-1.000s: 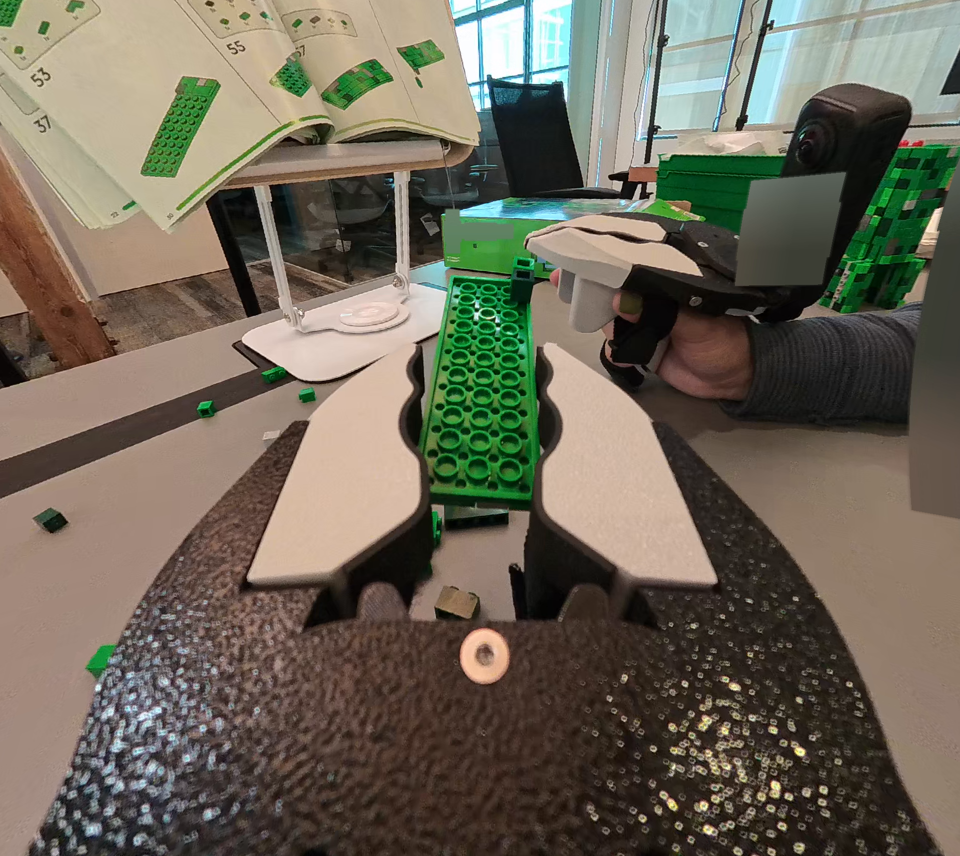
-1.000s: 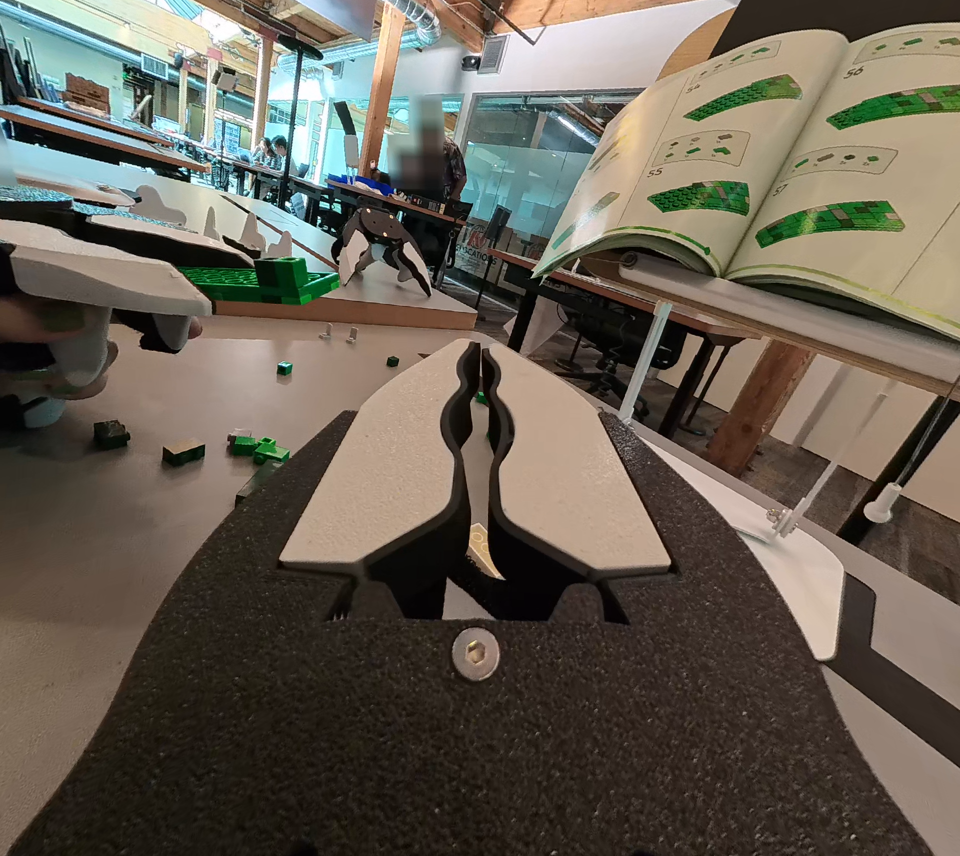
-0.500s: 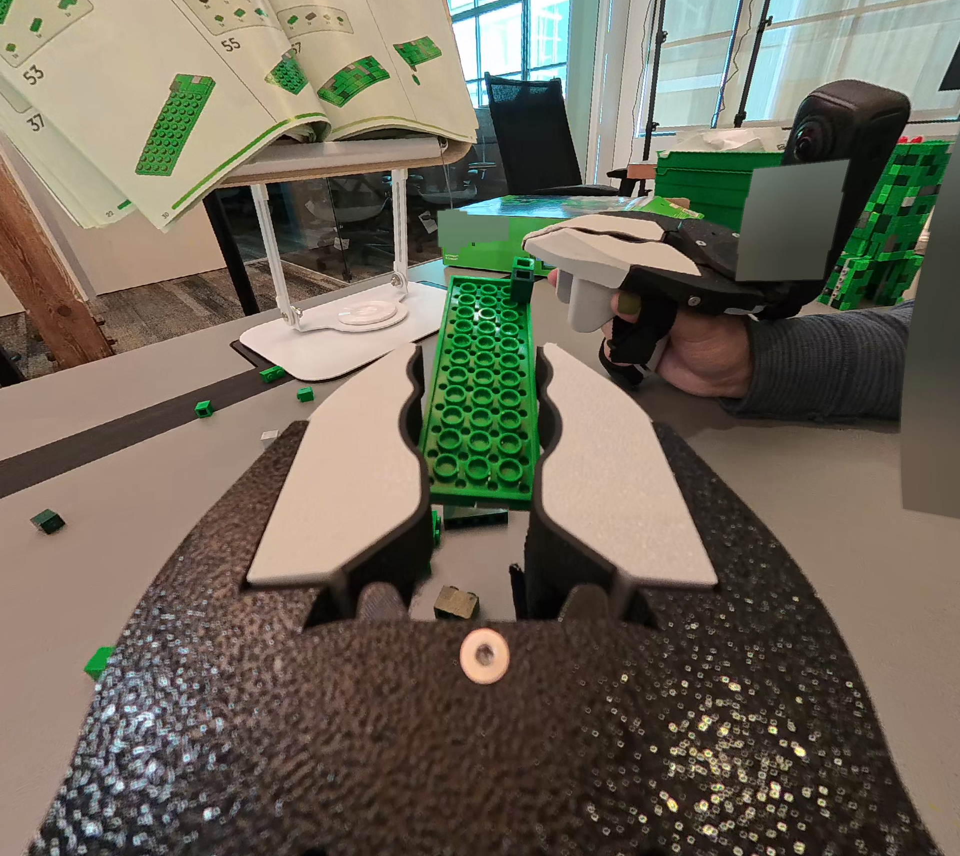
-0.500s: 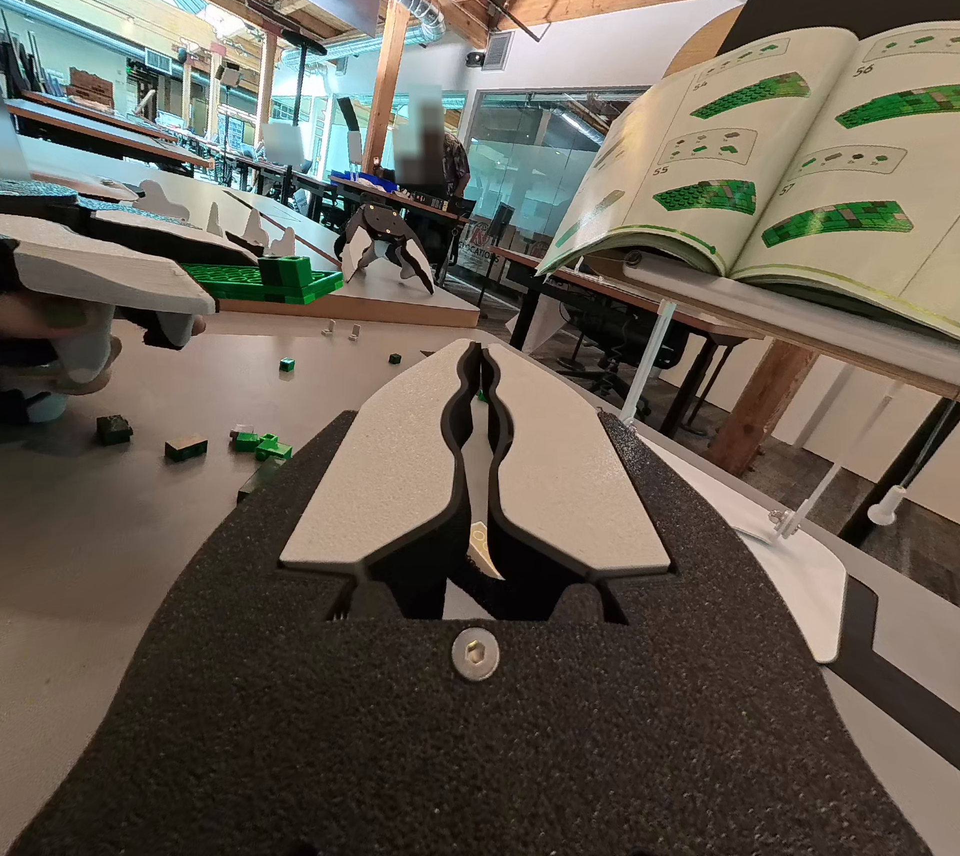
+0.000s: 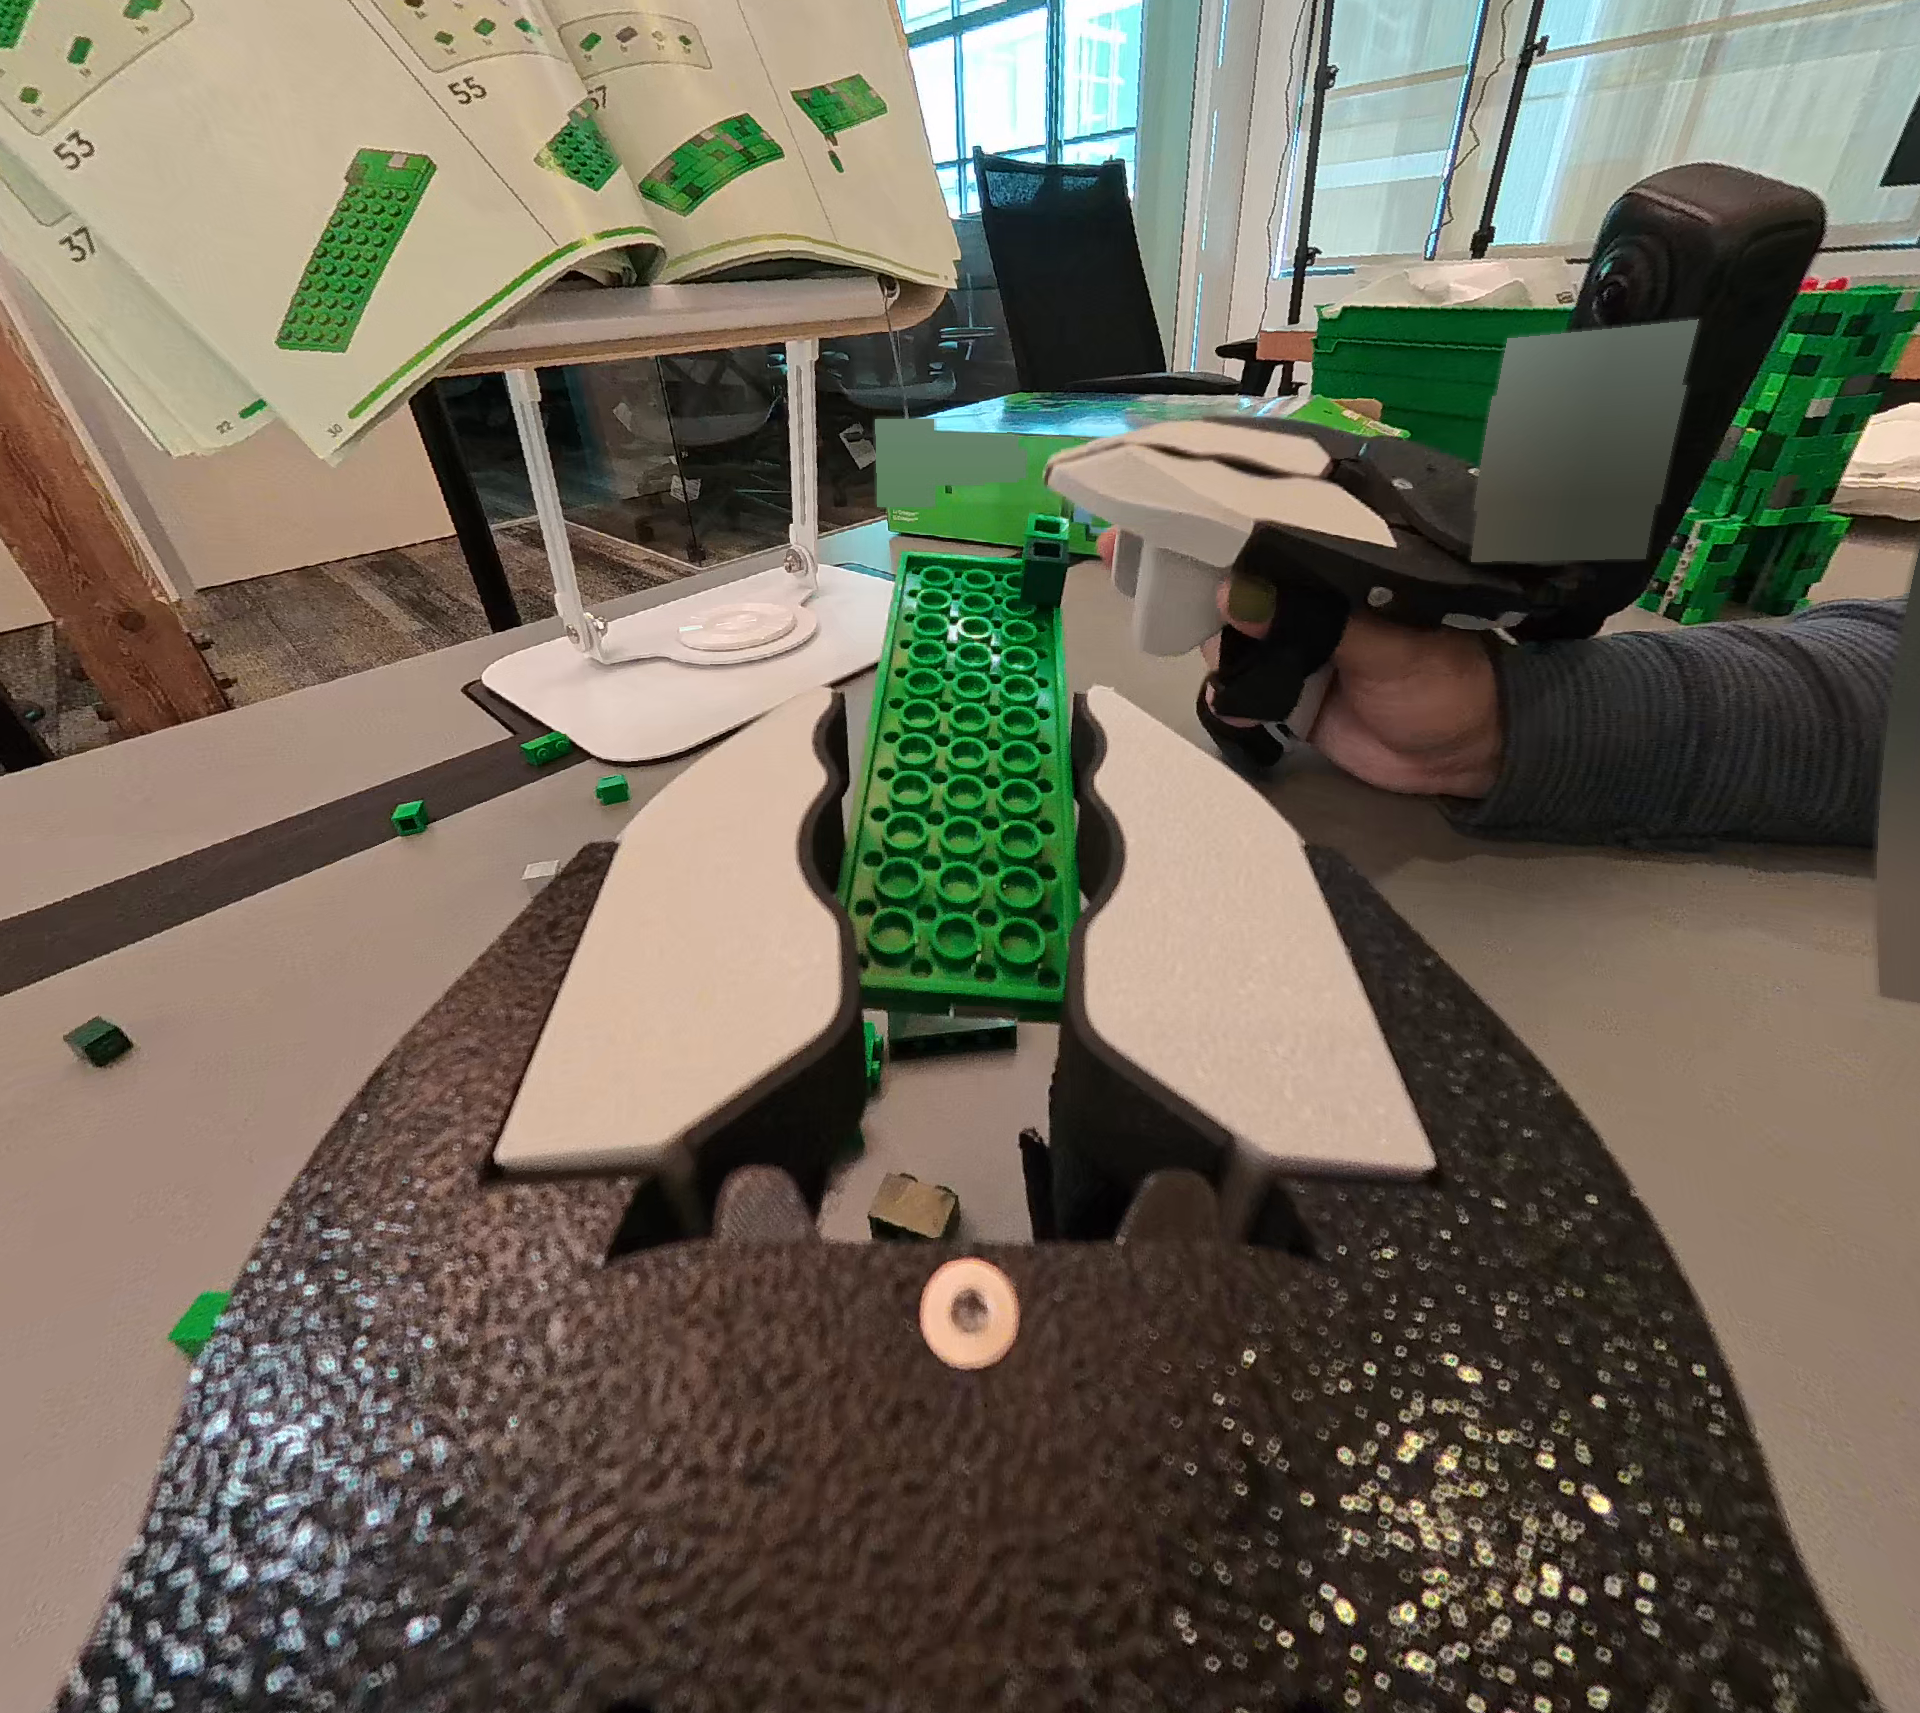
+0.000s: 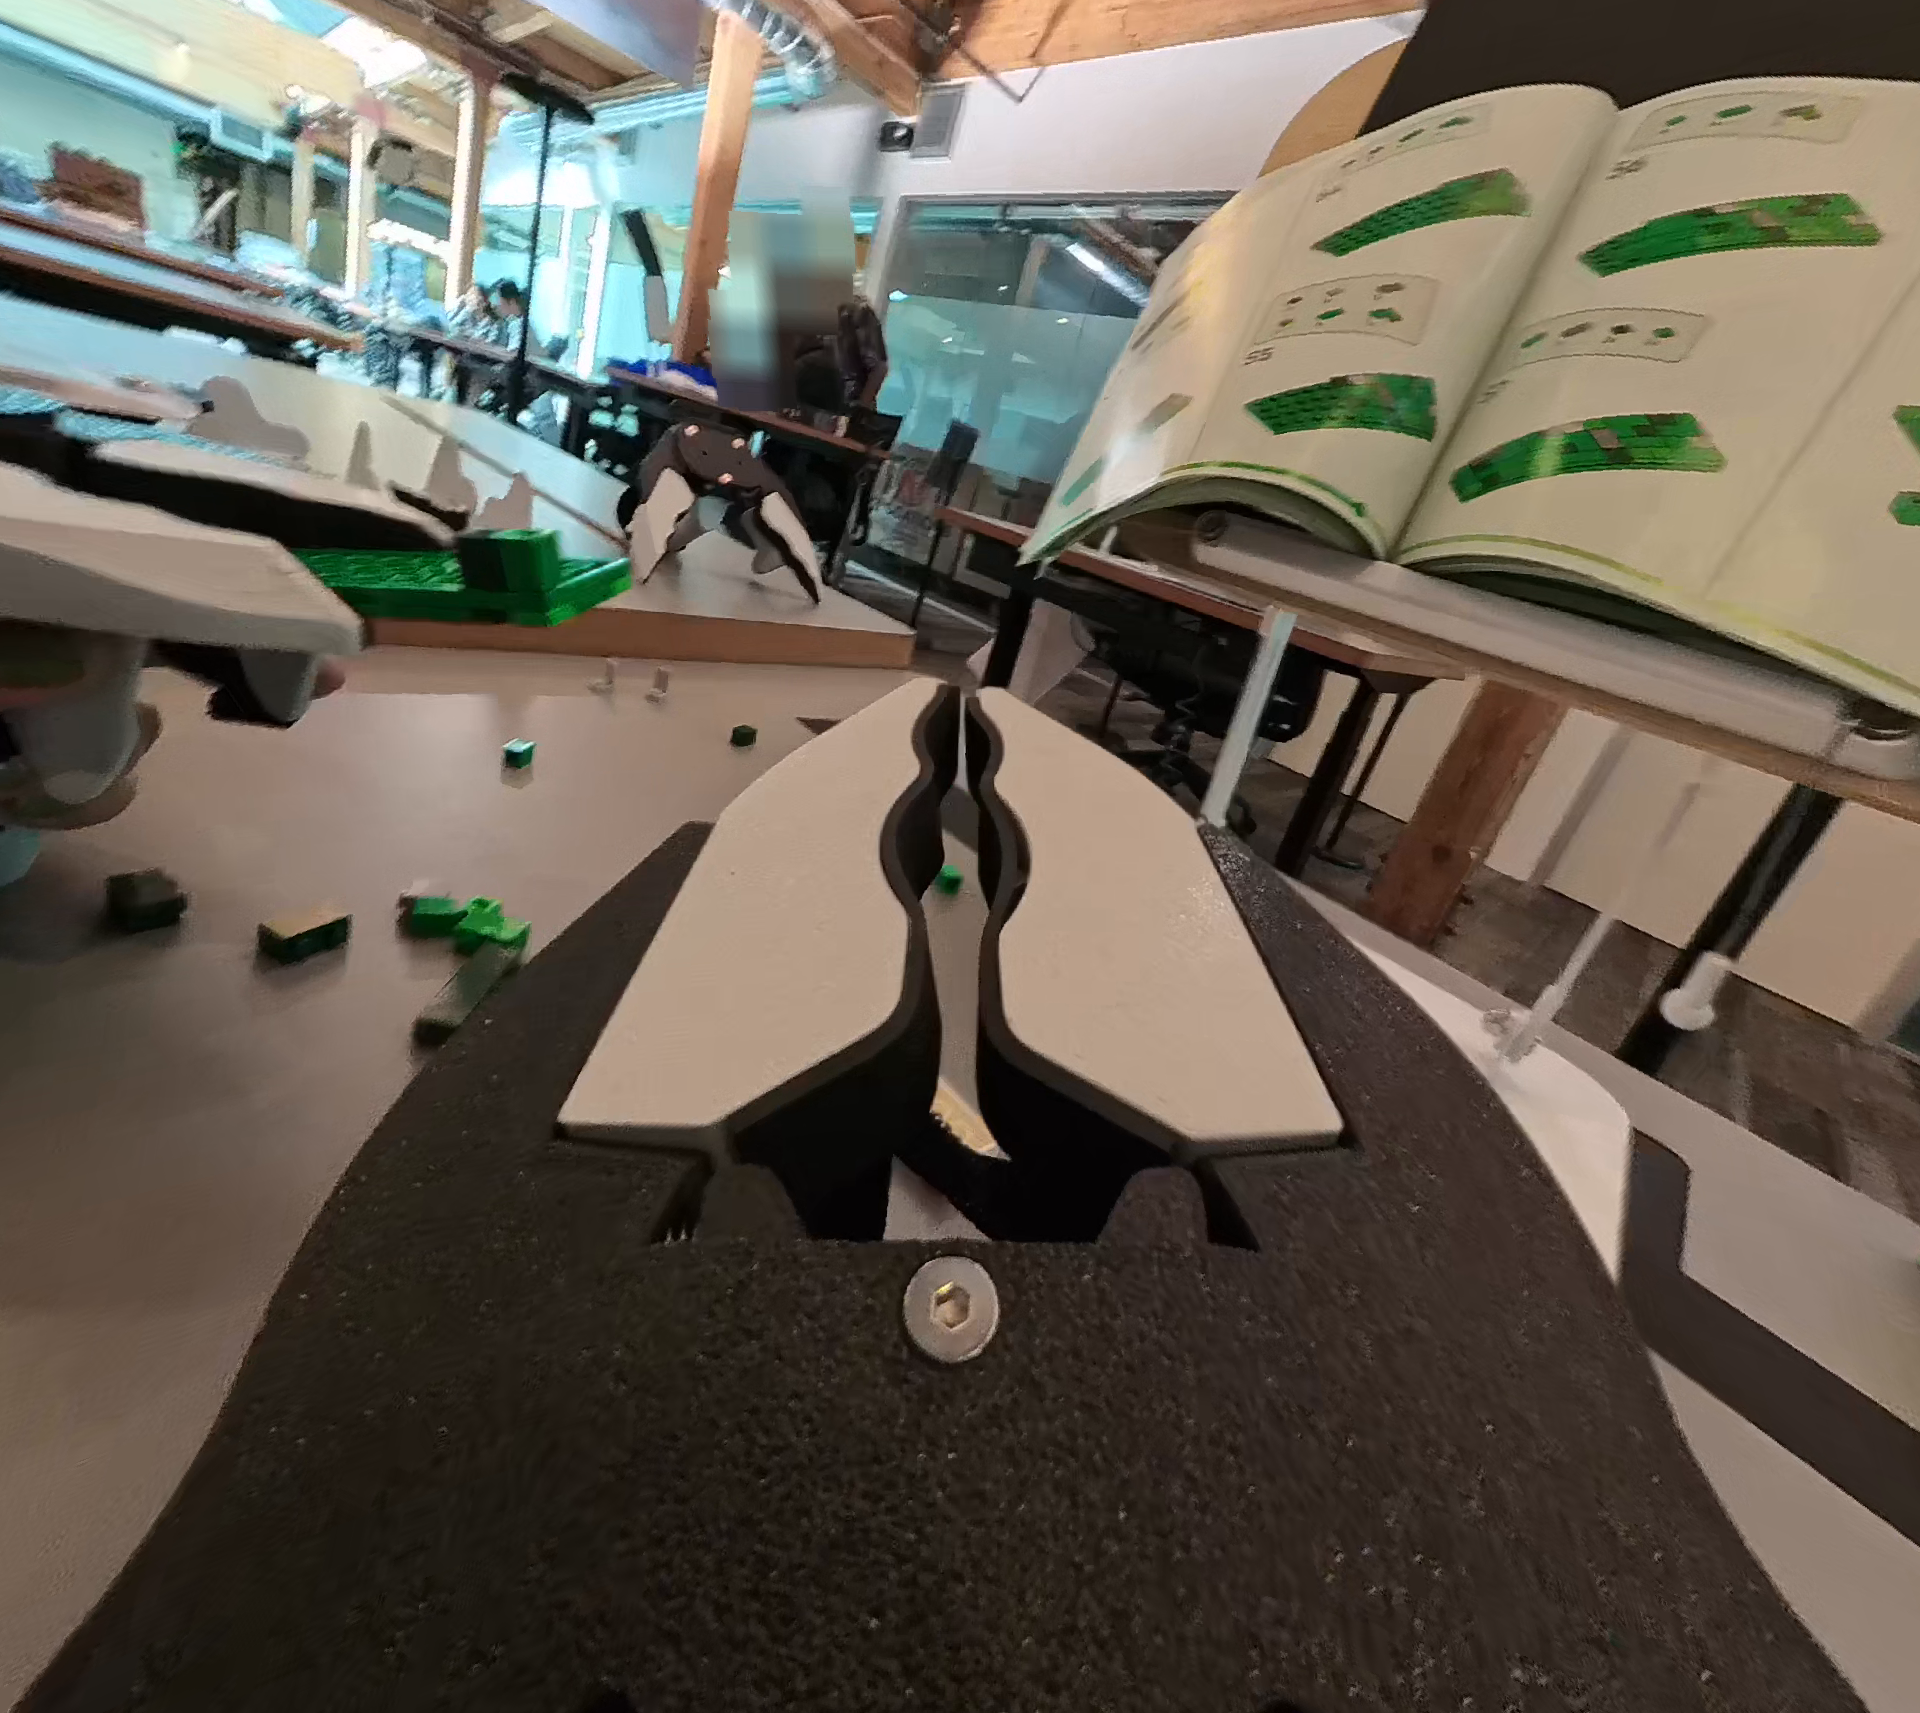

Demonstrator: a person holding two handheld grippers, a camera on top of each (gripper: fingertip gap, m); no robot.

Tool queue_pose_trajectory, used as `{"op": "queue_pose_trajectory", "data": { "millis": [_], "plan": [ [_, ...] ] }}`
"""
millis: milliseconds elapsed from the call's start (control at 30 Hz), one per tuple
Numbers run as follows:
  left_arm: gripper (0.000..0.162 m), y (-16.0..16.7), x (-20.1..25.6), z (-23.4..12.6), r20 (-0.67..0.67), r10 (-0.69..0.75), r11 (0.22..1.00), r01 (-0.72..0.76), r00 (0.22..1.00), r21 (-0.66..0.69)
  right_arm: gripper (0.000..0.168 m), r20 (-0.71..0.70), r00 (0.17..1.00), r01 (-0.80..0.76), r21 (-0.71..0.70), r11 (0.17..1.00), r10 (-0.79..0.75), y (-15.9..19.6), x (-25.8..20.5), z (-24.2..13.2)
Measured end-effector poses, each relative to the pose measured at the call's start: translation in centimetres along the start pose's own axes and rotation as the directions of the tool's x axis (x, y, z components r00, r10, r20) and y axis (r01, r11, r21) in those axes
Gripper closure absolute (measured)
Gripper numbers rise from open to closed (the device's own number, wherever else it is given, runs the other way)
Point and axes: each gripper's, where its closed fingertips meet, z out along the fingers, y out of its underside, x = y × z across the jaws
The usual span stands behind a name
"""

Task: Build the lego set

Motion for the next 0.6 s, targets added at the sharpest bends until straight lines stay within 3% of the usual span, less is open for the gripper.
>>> {"op": "queue_pose_trajectory", "data": {
  "millis": [133, 233, 300, 333, 433, 500, 600],
  "plan": [
    [0.122, -0.1, -0.2, 0.0, 0.016, 0.004, 1.000, -0.004, 1.000, 0.007, 0.162, -0.219, 0.972, -0.066, 0.099, 0.993, 0.086, -1.5, 5.7, 1.1],
    [0.122, -0.1, -0.1, 0.0, 0.014, 0.012, 1.000, -0.012, 1.000, 0.005, 0.158, -0.392, 0.918, 0.013, 0.168, 0.986, 0.055, -3.1, 11.1, 2.2],
    [0.122, 0.0, 0.0, 0.0, 0.011, 0.014, 1.000, -0.014, 1.000, 0.003, 0.154, -0.559, 0.829, 0.113, 0.159, 0.981, -0.005, -3.6, 15.7, 1.7],
    [0.122, 0.0, 0.0, 0.0, 0.008, 0.014, 1.000, -0.014, 1.000, 0.001, 0.150, -0.621, 0.782, 0.090, 0.192, 0.977, 0.050, -3.5, 17.8, 1.1],
    [0.122, 0.0, 0.1, 0.1, 0.004, 0.014, 1.000, -0.014, 1.000, -0.004, 0.135, -0.675, 0.696, 0.002, 0.345, 0.939, 0.246, -2.8, 21.7, -0.3],
    [0.122, 0.1, 0.1, 0.1, 0.000, 0.012, 1.000, -0.012, 1.000, -0.007, 0.122, -0.688, 0.669, -0.007, 0.372, 0.928, 0.281, -1.9, 22.8, -0.4],
    [0.122, 0.1, 0.0, 0.1, -0.001, 0.006, 1.000, -0.006, 1.000, -0.007, 0.120, -0.684, 0.671, -0.039, 0.355, 0.934, 0.287, -0.6, 23.3, 0.4]
  ]
}}
